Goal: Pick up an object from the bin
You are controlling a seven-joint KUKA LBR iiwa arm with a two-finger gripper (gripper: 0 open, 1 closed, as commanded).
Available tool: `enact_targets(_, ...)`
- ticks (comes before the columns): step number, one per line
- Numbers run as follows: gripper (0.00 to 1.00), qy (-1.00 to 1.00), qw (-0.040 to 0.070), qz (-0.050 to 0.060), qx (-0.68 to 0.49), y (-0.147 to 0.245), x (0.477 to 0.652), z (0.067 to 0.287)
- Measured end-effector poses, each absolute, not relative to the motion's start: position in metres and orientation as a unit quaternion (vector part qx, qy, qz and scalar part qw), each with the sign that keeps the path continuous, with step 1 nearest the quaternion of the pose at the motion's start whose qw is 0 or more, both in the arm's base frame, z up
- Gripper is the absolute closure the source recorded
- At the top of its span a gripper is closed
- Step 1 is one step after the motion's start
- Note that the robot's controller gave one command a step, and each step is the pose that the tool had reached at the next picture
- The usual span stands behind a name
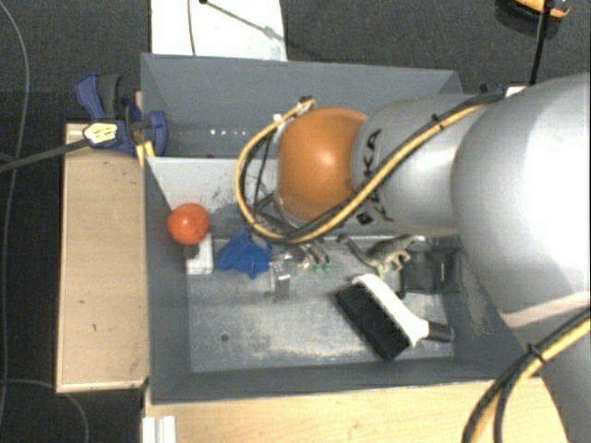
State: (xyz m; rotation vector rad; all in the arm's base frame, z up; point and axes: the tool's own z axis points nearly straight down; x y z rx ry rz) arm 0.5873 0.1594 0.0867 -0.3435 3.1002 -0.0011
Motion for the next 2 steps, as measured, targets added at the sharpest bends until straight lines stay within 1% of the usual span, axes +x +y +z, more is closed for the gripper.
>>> enact_targets(1, 0.00, 1.000, 0.015, 0.005, -0.015, 0.1658, 0.5847, 0.0827)
enact_targets(2, 1.00, 0.999, 0.028, 0.001, -0.036, 0.1671, 0.5932, 0.0834)
